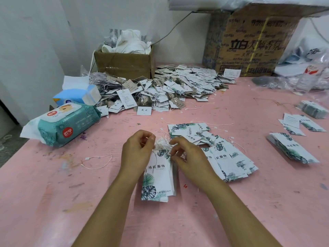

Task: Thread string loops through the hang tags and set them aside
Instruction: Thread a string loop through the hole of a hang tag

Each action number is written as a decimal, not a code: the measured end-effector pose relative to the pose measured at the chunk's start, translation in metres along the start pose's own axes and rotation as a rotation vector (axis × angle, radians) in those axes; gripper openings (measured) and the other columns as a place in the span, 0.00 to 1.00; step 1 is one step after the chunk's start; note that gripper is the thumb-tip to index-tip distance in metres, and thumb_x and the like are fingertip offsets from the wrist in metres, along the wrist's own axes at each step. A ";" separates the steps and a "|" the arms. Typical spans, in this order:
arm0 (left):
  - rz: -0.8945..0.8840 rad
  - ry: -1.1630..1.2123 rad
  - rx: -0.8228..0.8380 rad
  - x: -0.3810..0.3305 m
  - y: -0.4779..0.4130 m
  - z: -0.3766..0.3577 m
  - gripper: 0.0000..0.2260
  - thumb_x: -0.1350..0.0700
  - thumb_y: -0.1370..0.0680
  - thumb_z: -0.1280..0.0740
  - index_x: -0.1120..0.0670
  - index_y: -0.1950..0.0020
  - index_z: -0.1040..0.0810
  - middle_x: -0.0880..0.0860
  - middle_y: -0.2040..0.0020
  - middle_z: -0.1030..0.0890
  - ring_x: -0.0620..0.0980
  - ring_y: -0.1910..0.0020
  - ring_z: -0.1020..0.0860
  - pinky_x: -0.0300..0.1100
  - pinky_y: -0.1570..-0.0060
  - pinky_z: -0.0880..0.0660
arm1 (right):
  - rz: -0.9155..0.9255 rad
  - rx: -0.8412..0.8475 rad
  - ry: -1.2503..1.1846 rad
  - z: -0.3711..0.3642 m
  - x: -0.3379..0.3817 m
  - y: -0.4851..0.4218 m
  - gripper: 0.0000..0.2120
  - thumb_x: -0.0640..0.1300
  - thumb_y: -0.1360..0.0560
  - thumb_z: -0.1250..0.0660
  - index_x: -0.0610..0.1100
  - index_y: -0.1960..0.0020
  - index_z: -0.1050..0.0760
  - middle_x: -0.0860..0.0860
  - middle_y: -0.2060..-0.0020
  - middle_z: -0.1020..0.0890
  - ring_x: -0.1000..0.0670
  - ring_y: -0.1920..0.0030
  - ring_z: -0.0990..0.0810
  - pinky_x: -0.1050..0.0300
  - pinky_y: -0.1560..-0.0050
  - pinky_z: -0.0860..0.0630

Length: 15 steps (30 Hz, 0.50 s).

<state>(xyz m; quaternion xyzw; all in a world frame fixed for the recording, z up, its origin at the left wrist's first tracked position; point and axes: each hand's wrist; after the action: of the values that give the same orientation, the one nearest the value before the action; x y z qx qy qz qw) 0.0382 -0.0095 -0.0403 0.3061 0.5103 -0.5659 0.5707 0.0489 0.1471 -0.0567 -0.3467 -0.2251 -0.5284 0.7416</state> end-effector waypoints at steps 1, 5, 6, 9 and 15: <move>0.024 0.031 0.009 -0.002 0.000 0.000 0.08 0.58 0.23 0.34 0.48 0.61 0.24 0.47 0.71 0.20 0.44 0.70 0.25 0.42 0.63 0.29 | 0.002 0.000 0.006 0.000 0.000 0.000 0.17 0.36 0.27 0.33 0.51 0.43 0.29 0.56 0.59 0.22 0.59 0.62 0.27 0.66 0.61 0.34; 0.074 0.132 0.039 -0.006 0.003 0.000 0.05 0.58 0.23 0.34 0.50 0.58 0.23 0.46 0.70 0.18 0.42 0.70 0.25 0.44 0.59 0.28 | 0.010 0.001 0.037 0.000 0.003 0.001 0.14 0.38 0.26 0.34 0.51 0.43 0.28 0.56 0.59 0.22 0.57 0.60 0.27 0.64 0.59 0.33; 0.086 0.156 0.041 -0.007 0.004 0.000 0.05 0.59 0.23 0.35 0.51 0.57 0.23 0.47 0.69 0.17 0.40 0.70 0.25 0.42 0.60 0.28 | 0.011 -0.002 0.041 0.000 0.004 0.001 0.14 0.38 0.26 0.34 0.50 0.43 0.27 0.56 0.59 0.22 0.56 0.59 0.27 0.63 0.58 0.32; 0.132 0.209 0.036 -0.006 0.004 0.001 0.05 0.60 0.23 0.36 0.50 0.53 0.23 0.46 0.65 0.16 0.37 0.69 0.23 0.40 0.64 0.30 | 0.027 -0.003 0.077 0.001 0.006 0.002 0.11 0.39 0.25 0.35 0.48 0.43 0.24 0.52 0.56 0.21 0.53 0.54 0.26 0.61 0.53 0.31; 0.132 0.199 0.098 -0.006 0.005 -0.001 0.13 0.64 0.24 0.35 0.46 0.48 0.28 0.45 0.55 0.16 0.40 0.59 0.21 0.37 0.59 0.29 | 0.051 0.037 0.156 0.004 0.009 0.003 0.08 0.40 0.24 0.36 0.44 0.48 0.20 0.49 0.53 0.21 0.50 0.49 0.28 0.63 0.52 0.35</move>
<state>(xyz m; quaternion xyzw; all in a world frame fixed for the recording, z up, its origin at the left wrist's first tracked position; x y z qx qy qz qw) 0.0437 -0.0062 -0.0363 0.4213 0.5150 -0.5180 0.5375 0.0546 0.1444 -0.0485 -0.2964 -0.1672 -0.5305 0.7764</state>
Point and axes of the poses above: each hand's wrist, its own y-axis away from the middle knuckle, its own z-axis out of the back of the hand, x = y × z
